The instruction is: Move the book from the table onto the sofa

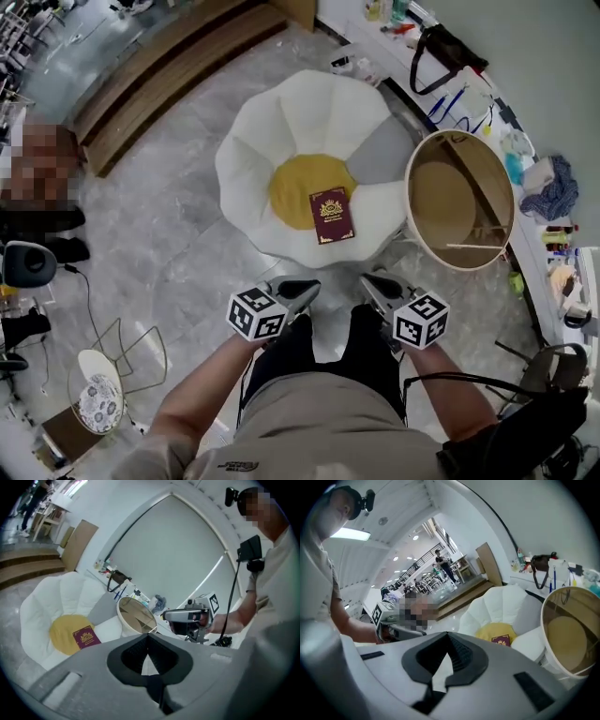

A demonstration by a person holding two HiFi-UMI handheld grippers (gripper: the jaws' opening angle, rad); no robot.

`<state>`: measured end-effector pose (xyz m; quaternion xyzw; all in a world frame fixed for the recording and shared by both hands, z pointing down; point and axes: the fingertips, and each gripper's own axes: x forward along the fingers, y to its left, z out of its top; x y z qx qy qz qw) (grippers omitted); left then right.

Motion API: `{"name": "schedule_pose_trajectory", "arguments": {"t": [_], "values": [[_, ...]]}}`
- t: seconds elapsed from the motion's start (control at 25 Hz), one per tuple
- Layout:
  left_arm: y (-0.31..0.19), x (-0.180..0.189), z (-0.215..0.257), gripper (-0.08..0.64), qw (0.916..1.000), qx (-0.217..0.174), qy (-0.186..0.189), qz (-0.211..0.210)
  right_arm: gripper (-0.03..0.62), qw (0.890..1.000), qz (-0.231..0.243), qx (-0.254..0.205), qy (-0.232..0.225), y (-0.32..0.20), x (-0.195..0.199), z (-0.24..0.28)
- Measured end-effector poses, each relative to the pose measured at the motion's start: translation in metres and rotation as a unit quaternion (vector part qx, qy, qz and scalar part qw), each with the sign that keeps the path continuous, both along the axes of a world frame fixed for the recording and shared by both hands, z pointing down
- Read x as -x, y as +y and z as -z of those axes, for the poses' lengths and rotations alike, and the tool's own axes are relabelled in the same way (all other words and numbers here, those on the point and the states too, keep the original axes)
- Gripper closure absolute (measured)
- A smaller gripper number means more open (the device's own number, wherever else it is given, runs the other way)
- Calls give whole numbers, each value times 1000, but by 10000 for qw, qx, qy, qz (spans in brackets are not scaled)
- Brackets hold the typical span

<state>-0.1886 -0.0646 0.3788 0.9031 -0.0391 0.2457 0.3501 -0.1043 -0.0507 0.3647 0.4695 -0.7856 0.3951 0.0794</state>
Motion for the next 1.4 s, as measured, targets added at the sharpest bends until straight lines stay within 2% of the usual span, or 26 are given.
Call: {"name": "schedule_pose_trajectory", "arguments": {"t": [0.24, 0.48, 0.6, 1.04, 1.4], "values": [[44, 18, 98, 552, 9947, -584, 278, -798, 578, 9986, 84, -429, 313, 34, 30, 82], [71, 41, 159, 551, 9863, -993, 539, -1204, 578, 9949, 106, -774, 635, 55, 63, 137], [81, 53, 171, 552, 9835, -1212, 547, -1225, 579, 9918, 230, -920, 860, 65, 79, 155], [90, 88, 188, 552, 9839, -1377, 706, -897, 580, 9860, 559, -1078, 1139, 82, 120, 174], [97, 94, 185, 552, 9831, -1356, 756, -969, 580, 9857, 461, -1105, 1183, 87, 130, 176]]}}
